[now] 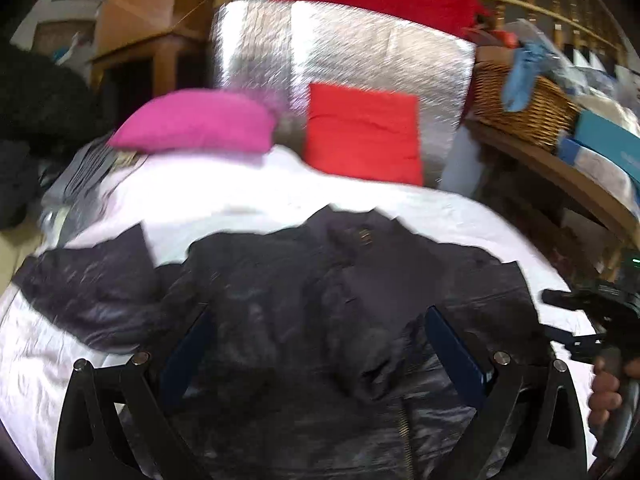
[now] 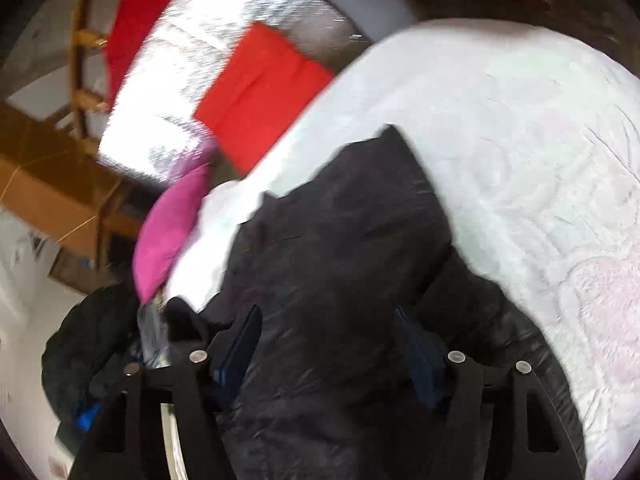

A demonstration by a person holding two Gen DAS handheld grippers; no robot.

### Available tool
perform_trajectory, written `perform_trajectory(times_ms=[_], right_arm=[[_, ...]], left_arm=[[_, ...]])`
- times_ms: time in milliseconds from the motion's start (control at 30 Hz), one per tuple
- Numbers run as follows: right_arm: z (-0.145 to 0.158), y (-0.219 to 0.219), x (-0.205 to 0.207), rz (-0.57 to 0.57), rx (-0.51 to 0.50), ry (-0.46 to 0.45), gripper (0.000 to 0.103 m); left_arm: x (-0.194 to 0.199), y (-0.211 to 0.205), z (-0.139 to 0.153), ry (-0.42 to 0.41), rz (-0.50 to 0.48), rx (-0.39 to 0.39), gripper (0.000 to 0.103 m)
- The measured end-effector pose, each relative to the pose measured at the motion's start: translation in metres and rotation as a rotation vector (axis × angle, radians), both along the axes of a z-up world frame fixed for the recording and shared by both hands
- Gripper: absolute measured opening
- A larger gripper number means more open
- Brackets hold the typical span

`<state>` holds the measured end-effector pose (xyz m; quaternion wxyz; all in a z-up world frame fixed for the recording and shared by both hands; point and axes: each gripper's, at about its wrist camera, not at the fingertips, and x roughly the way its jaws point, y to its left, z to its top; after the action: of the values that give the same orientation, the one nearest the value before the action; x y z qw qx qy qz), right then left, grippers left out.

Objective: Fold large clothes
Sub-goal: 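Fold the held sleeve across the jacket front and lay the cuff down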

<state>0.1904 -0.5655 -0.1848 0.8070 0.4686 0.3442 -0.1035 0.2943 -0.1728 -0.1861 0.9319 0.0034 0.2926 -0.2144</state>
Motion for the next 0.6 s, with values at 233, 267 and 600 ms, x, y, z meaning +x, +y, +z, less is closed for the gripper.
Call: perform_trajectory(times_ms=[233,267,600], right_arm=[[-0.032,-0.002,0.016,-0.045,0.184,0.033,0.068],[-0.033,-0.003,0.008,-0.045,0.189,0.031,0.068],[-0.032,-0.001,0.005,-0.024,0.16,0.053,0.068]], left_arm=[[0.013,-0.07,-0.029,0.069,-0.087,0.103,0.103],[0.015,-0.08,-0.034,0.074,-0.095,0.135,0.103],[0.052,-0.051,-0.053,0.299,-0.045,0.077,0.044]])
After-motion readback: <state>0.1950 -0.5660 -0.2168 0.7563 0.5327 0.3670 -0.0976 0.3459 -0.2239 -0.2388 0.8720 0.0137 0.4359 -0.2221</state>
